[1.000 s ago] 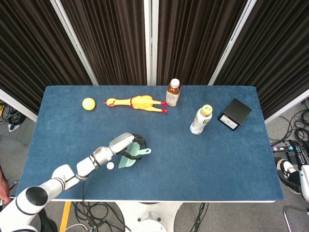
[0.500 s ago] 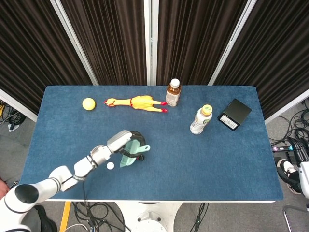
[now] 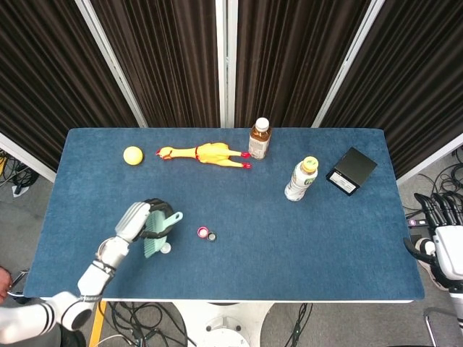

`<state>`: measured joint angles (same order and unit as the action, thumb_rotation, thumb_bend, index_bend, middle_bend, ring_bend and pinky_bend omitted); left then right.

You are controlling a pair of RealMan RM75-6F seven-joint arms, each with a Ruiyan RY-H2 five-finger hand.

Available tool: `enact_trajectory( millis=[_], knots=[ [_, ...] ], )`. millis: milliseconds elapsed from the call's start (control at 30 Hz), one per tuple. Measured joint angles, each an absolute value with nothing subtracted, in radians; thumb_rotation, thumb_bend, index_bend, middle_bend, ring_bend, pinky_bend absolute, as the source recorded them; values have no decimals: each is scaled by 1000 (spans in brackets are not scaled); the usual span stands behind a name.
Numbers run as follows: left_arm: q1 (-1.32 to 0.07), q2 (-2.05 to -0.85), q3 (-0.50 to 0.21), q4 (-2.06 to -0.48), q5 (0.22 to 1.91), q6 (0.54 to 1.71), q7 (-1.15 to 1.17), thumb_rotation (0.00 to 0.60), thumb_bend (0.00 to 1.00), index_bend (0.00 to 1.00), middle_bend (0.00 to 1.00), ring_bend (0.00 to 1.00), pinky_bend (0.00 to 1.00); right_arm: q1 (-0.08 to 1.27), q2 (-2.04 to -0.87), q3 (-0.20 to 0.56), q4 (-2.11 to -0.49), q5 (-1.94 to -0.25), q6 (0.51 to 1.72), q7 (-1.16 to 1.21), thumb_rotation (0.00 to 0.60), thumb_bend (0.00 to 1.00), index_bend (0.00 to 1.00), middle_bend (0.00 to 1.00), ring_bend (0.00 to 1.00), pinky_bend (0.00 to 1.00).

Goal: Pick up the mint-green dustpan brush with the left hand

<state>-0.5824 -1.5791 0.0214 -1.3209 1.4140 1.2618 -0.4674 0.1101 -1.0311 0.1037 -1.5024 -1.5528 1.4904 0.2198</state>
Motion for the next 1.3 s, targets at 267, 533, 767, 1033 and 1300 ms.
enact_trajectory(
  millis=[267, 533, 767, 1033, 1300],
  knots=[
    [-493, -1688, -11, -1343, 1351, 1305, -316, 600, 419, 527, 536, 379, 365, 109, -1025, 102, -1509, -1545, 1494, 213, 600, 167, 0, 123, 0, 0],
    [-489, -1844, -68, -1255, 1351, 1312, -245, 600, 420, 527, 536, 379, 363, 107, -1022, 97, -1512, -1539, 1494, 213, 600, 167, 0, 124, 0, 0],
    [-517, -1972, -131, -1167, 1345, 1293, -211, 600, 426, 527, 536, 378, 363, 107, -1024, 96, -1510, -1534, 1493, 215, 600, 166, 0, 123, 0, 0],
    [-593, -2082, -202, -1086, 1343, 1220, -223, 600, 427, 526, 536, 378, 364, 100, -1022, 94, -1508, -1529, 1503, 217, 600, 167, 0, 124, 0, 0],
    [-670, -2162, -269, -1005, 1335, 1161, -226, 600, 427, 527, 536, 379, 364, 89, -1019, 93, -1507, -1520, 1512, 221, 600, 167, 0, 124, 0, 0]
  ],
)
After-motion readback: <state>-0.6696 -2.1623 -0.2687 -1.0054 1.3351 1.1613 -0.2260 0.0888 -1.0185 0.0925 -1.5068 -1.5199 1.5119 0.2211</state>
